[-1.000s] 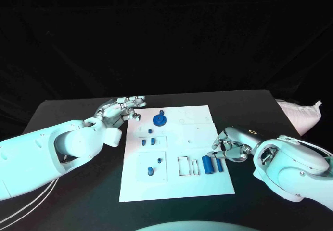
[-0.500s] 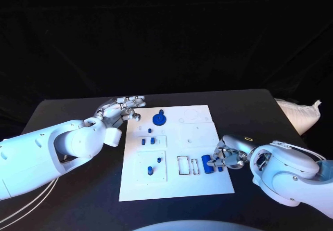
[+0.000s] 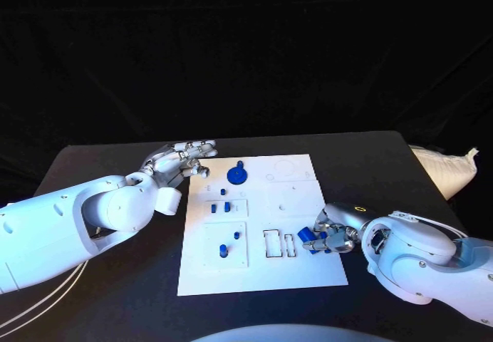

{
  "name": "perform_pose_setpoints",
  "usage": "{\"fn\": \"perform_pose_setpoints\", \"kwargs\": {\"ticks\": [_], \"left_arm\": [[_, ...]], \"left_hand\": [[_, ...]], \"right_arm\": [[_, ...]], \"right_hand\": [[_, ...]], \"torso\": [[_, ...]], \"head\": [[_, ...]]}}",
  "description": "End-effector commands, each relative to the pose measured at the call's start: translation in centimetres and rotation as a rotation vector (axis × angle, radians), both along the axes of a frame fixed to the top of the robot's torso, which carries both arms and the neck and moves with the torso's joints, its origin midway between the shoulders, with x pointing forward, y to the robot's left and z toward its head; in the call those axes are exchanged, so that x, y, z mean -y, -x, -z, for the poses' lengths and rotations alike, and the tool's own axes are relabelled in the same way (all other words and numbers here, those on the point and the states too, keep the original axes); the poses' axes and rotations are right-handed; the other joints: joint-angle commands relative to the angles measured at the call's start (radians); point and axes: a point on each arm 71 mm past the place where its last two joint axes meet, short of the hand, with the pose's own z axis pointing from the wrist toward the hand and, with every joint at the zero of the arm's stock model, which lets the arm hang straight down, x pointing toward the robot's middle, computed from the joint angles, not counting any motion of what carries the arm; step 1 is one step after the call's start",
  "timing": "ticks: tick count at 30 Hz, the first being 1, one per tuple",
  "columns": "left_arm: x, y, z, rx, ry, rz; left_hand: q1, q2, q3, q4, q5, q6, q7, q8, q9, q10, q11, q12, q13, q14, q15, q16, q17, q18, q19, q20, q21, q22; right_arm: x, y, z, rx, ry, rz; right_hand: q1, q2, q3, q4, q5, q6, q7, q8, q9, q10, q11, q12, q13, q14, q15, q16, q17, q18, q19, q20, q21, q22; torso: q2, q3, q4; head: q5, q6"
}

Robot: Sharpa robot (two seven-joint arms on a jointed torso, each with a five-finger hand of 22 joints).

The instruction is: Assemble the parts on the task board

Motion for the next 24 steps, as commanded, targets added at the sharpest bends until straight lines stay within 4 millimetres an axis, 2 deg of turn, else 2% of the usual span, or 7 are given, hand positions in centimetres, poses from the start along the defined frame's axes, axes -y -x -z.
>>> {"fn": "perform_pose_setpoints", "kwargs": {"ticks": [1,8,13,15,18,24], "left_arm": [[0.2,0.1,-0.1,0.007,0.01,0.019],[0.2,0.1,-0.1,0.006,0.01,0.019],[0.1,0.1,-0.1,0.006,0.01,0.019],[0.1,0.1,-0.1,0.006,0.01,0.019],[0.1,0.1,-0.1,0.006,0.009,0.018],[0.0,0.2,-0.1,0.005,0.008,0.018]], "left_hand": [[0.009,0.001,-0.006,-0.002,-0.002,-0.006,0.001,0.004,-0.001,-0.007,-0.002,0.004,0.0,-0.008,0.002,-0.005,-0.001,0.016,-0.006,0.002,-0.004,-0.001],[0.009,0.001,-0.006,-0.002,-0.002,-0.006,0.001,0.004,-0.001,-0.007,-0.002,0.004,0.0,-0.008,0.002,-0.005,-0.001,0.016,-0.006,0.002,-0.004,-0.001],[0.009,0.001,-0.006,-0.002,-0.002,-0.006,0.001,0.004,-0.001,-0.008,-0.001,0.004,0.0,-0.008,0.002,-0.005,-0.001,0.016,-0.006,0.002,-0.005,-0.002],[0.009,0.002,-0.008,-0.002,-0.002,-0.006,0.002,0.005,-0.001,-0.009,-0.001,0.006,0.001,-0.009,0.002,-0.005,-0.003,0.017,-0.007,0.002,-0.008,-0.004],[0.009,0.002,-0.008,-0.002,-0.002,-0.006,0.002,0.005,-0.001,-0.009,-0.001,0.006,0.001,-0.009,0.002,-0.005,-0.003,0.017,-0.007,0.002,-0.008,-0.004],[0.009,0.002,-0.008,-0.002,-0.002,-0.006,0.002,0.005,-0.001,-0.009,-0.001,0.006,0.001,-0.009,0.002,-0.005,-0.003,0.017,-0.007,0.002,-0.008,-0.004]], "right_arm": [[-0.4,0.1,0.6,-0.015,0.017,-0.023],[-0.7,0.0,1.2,-0.025,0.014,-0.018],[-0.5,-0.2,1.2,-0.009,0.002,0.003],[-0.5,-0.2,1.1,0.006,-0.014,0.008],[-0.6,0.0,0.6,0.033,-0.043,0.011],[-1.0,0.4,-0.9,0.085,-0.11,0.012]], "right_hand": [[0.008,0.015,-0.009,0.001,0.004,0.005,-0.006,0.007,0.004,0.007,-0.001,0.01,0.007,0.056,-0.009,0.004,0.001,-0.012,0.036,0.001,0.003,0.178],[0.024,0.037,-0.011,0.0,0.023,0.013,-0.011,0.02,0.016,0.01,-0.005,0.014,0.021,0.057,-0.012,0.004,0.003,-0.012,0.038,-0.002,0.004,0.181],[0.048,0.062,-0.005,-0.002,0.058,0.026,-0.017,0.033,0.03,0.013,-0.011,0.017,0.032,0.057,-0.016,0.006,0.005,-0.013,0.04,-0.005,0.006,0.183],[0.058,0.069,-0.004,-0.002,0.074,0.03,-0.019,0.039,0.036,0.017,-0.013,0.02,0.039,0.057,-0.018,0.006,0.007,-0.013,0.041,-0.007,0.007,0.185],[0.066,0.076,-0.004,-0.002,0.088,0.033,-0.022,0.043,0.042,0.02,-0.015,0.024,0.046,0.057,-0.02,0.007,0.008,-0.014,0.043,-0.009,0.009,0.188],[0.077,0.081,-0.006,-0.002,0.119,0.034,-0.025,0.046,0.051,0.022,-0.018,0.021,0.05,0.058,-0.023,0.008,0.009,-0.016,0.048,-0.012,0.013,0.193]], "torso": [[0.0,-0.0008,0.0],[0.0,-0.0013,0.0014],[-0.001,-0.0022,-0.0006],[-0.001,-0.0012,-0.0024],[-0.001,-0.0002,-0.0017],[-0.002,-0.0013,-0.0012]], "head": [[0.002,0.0],[0.006,-0.002],[0.008,-0.002],[0.01,-0.001],[0.01,0.0],[0.007,0.003]]}}
